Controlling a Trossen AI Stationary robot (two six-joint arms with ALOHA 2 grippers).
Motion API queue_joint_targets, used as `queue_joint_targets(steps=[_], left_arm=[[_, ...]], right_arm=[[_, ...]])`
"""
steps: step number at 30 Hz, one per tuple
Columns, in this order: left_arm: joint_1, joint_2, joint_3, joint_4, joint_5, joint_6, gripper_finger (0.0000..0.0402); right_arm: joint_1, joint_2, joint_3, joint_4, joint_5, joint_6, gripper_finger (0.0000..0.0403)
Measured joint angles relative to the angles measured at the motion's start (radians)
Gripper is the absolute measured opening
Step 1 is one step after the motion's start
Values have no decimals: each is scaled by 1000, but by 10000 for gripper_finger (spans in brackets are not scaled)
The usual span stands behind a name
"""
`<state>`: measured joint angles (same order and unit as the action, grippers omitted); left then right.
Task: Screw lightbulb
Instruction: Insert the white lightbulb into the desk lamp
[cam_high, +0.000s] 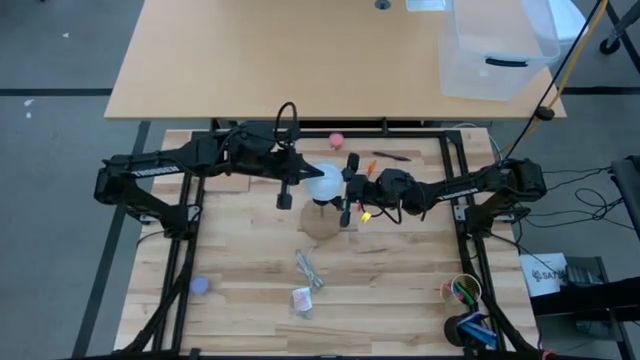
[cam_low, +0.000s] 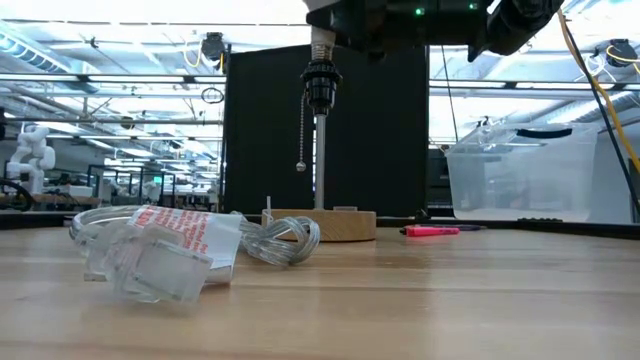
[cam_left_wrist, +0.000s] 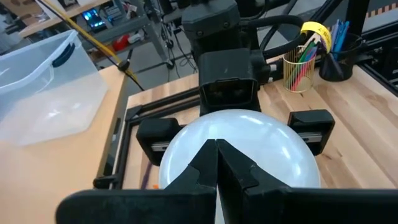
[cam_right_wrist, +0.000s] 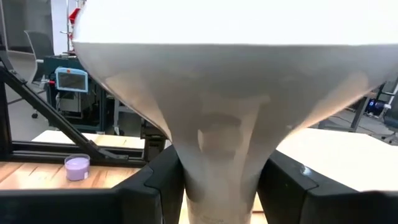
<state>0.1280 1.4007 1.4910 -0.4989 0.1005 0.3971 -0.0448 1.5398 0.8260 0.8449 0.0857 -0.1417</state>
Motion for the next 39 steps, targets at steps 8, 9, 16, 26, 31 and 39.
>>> queue_joint_targets(steps=[8, 9, 16, 26, 31, 39], left_arm=[[0, 4, 0, -12, -24, -13, 0], [0, 4, 0, -14, -26, -13, 0], [0, 4, -1, -24, -41, -18, 0], [5, 7, -2, -41, -49, -32, 0], [5, 34, -1, -41, -52, -32, 0], [15, 50, -1, -40, -52, -32, 0]], right_arm=[[0, 0, 0, -12, 2, 3, 157], [0, 0, 0, -14, 2, 6, 157], [0, 0, 0, -20, -1, 39, 157], [0, 0, 0, -35, -2, 79, 158], [0, 0, 0, -46, 10, 86, 158], [1, -2, 0, -64, 20, 90, 158]])
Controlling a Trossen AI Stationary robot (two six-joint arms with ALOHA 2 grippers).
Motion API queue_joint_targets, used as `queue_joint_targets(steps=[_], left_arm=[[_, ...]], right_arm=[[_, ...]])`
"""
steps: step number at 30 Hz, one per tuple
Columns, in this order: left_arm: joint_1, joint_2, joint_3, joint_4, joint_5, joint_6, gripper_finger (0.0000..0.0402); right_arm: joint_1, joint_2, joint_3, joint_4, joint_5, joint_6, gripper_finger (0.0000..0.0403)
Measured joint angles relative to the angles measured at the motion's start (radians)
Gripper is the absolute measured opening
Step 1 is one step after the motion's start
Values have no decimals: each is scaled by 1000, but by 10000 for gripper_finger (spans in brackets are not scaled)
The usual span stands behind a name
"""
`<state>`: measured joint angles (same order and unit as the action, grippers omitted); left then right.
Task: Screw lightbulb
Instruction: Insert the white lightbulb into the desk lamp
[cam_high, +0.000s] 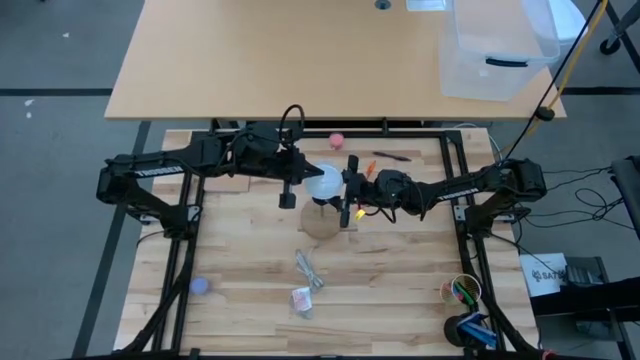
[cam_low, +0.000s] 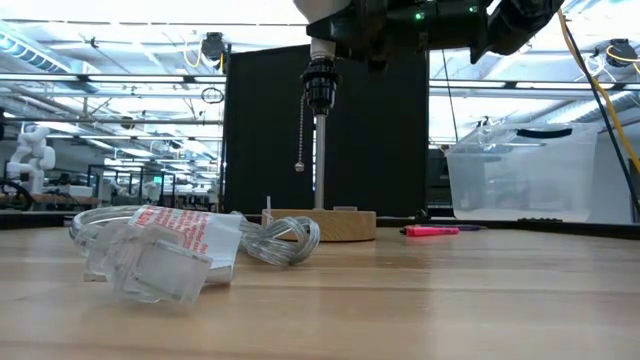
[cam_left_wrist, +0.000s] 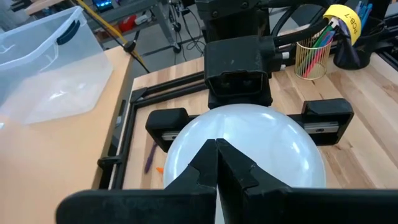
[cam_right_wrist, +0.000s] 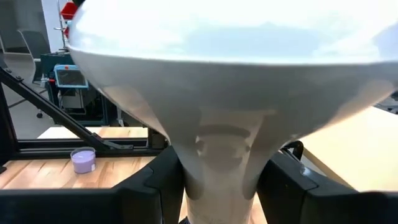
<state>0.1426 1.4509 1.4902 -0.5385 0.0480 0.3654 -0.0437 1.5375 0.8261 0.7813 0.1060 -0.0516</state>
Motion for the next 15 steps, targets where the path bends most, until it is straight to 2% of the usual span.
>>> queue_joint_targets(steps=[15], left_arm=[[13, 1, 0, -10, -4, -36, 0]], right_arm=[[-1, 0, 1, -4, 3, 6, 158]])
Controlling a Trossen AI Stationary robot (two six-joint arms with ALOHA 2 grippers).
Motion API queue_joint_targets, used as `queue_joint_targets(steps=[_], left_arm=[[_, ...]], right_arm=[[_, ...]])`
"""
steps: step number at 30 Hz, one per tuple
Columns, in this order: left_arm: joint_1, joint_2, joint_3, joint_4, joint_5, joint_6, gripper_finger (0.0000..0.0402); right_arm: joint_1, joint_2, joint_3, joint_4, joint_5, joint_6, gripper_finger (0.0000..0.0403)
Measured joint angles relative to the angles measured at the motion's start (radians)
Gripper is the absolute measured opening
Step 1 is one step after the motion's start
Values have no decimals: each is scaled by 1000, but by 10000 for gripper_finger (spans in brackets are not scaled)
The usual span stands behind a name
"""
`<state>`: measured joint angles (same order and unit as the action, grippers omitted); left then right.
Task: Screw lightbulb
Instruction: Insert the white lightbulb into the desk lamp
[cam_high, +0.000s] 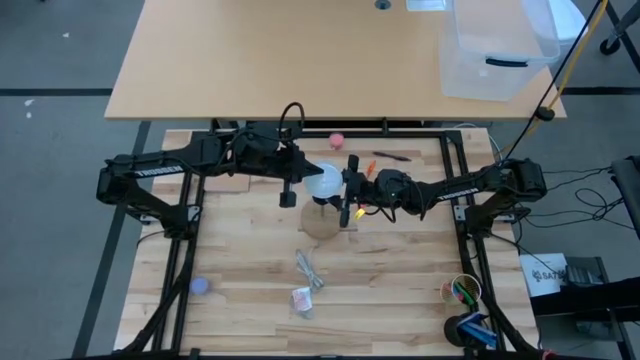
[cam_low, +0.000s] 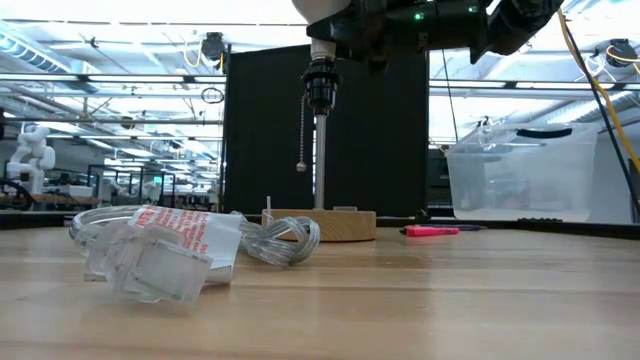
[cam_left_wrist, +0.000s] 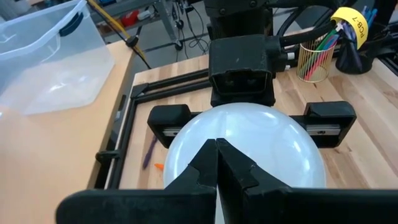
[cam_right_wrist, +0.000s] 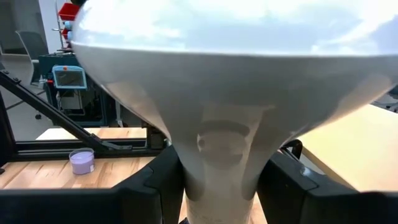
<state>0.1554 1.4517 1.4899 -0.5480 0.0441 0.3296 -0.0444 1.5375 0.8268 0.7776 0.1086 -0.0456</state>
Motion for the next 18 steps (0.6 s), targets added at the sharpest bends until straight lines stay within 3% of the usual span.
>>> queue_joint_targets(steps=[12, 18], left_arm=[[3, 1, -1, -4, -21, -6, 0], [3, 1, -1, -5, -20, 1, 0]], right_arm=[[0, -2, 1, 13, -8, -3, 237], [0, -2, 1, 14, -10, -23, 250]])
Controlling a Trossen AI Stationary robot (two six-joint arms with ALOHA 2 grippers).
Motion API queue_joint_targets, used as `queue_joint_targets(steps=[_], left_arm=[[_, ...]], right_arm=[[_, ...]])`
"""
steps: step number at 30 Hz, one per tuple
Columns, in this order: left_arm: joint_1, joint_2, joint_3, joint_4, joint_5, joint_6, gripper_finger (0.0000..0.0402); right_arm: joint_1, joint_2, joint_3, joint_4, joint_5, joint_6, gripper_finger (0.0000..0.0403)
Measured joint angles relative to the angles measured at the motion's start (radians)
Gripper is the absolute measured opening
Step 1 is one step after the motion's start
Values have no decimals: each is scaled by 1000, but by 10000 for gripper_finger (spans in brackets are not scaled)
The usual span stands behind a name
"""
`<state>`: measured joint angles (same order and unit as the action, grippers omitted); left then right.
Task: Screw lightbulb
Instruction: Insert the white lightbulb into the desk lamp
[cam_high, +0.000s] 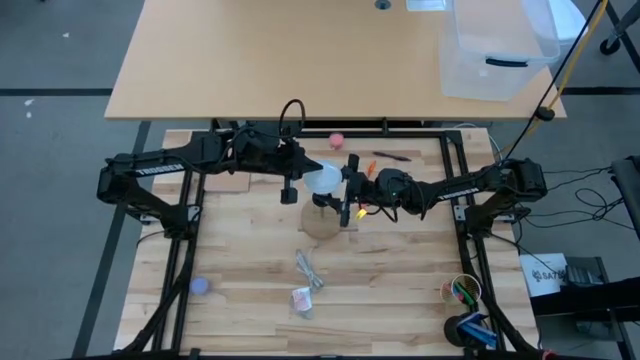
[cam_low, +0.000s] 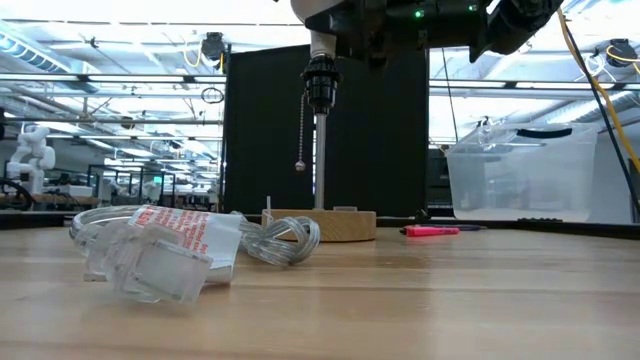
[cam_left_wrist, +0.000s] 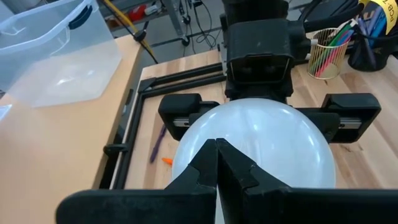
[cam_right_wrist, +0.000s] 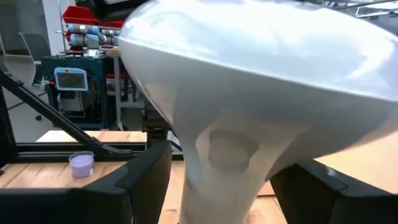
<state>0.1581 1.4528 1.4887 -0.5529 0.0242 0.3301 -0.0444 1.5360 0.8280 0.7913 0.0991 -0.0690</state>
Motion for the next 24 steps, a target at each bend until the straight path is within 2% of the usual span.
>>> queue_joint_targets(steps=[11, 20, 24], left_arm=[[-25, 0, 0, -14, 5, 19, 0], [-43, 0, 0, -21, 10, 19, 0], [-43, 0, 1, -27, -25, 16, 0]], right_arm=[[1, 0, 2, -14, 6, -43, 229], [2, -2, 3, -19, 8, -77, 228], [1, -2, 3, -27, 9, -77, 228]])
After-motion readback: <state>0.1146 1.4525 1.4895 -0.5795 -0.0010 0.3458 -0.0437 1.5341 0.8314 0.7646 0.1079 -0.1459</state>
